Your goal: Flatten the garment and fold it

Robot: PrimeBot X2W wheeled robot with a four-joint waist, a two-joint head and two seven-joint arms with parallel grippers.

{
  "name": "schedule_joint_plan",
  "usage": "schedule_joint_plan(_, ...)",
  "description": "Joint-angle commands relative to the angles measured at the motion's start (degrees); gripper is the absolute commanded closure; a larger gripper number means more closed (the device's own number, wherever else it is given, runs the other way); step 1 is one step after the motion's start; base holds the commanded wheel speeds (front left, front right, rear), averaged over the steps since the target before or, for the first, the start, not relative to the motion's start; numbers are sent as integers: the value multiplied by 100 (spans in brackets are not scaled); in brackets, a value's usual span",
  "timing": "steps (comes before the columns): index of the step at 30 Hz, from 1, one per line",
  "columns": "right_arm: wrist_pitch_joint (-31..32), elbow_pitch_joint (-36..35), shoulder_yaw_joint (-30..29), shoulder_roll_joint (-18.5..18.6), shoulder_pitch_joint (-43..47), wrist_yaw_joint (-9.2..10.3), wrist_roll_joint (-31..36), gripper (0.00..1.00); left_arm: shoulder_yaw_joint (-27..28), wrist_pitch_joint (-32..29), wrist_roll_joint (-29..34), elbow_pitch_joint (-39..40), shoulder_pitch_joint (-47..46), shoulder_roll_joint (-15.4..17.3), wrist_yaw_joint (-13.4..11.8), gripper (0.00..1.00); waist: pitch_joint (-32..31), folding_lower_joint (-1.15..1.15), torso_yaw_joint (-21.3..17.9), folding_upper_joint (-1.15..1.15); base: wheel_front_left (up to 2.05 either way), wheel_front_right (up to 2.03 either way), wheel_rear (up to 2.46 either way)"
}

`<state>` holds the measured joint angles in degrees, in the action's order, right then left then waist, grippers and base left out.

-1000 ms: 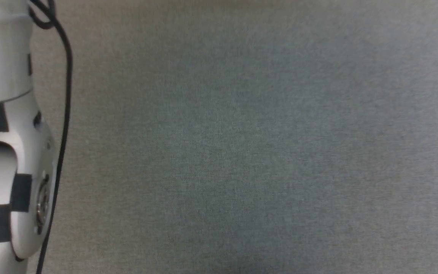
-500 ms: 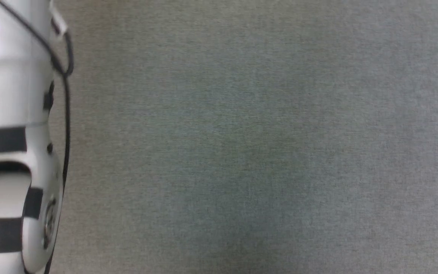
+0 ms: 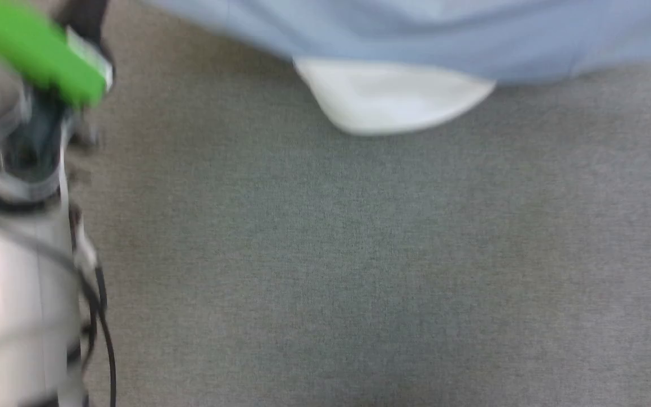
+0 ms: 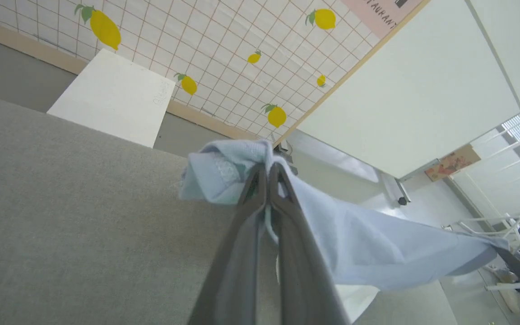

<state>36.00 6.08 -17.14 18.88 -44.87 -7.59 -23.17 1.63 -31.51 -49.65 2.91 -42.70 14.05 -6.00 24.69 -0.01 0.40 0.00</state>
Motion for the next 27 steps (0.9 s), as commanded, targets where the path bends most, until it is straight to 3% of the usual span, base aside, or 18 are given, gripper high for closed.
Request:
schedule_joint_plan(1,106,-261,-134,-108,299,10,-69,100,107,7,-77,237,354,31,-88,100,-262,1,-11,0,0,0,0)
schedule_joint_plan(4,322,-819,-409,-405,987,10,-148,100,334,109,-70,758,1147,16,-245,100,-441,1,-62,0,0,0,0)
schedule_joint_plan(7,415,-1237,-574,-675,1588,10,-179,100,374,214,18,1132,1914,12,-203,100,-607,1,-103,0,0,0,0)
schedule_joint_plan(11,369,-1640,-663,-969,2403,10,-255,100,200,529,455,1458,2985,2,-82,100,-855,1,-110,0,0,0,0)
schedule_joint_plan(18,91,-2020,-577,-1344,3733,10,-358,100,-230,1096,1028,1678,4387,-353,-156,100,-1353,1,-69,0,0,0,0)
schedule_joint_plan(27,55,-2324,-784,-1582,5182,10,-555,100,-160,847,579,1797,5768,-283,2,100,-2019,1,-57,0,0,0,0)
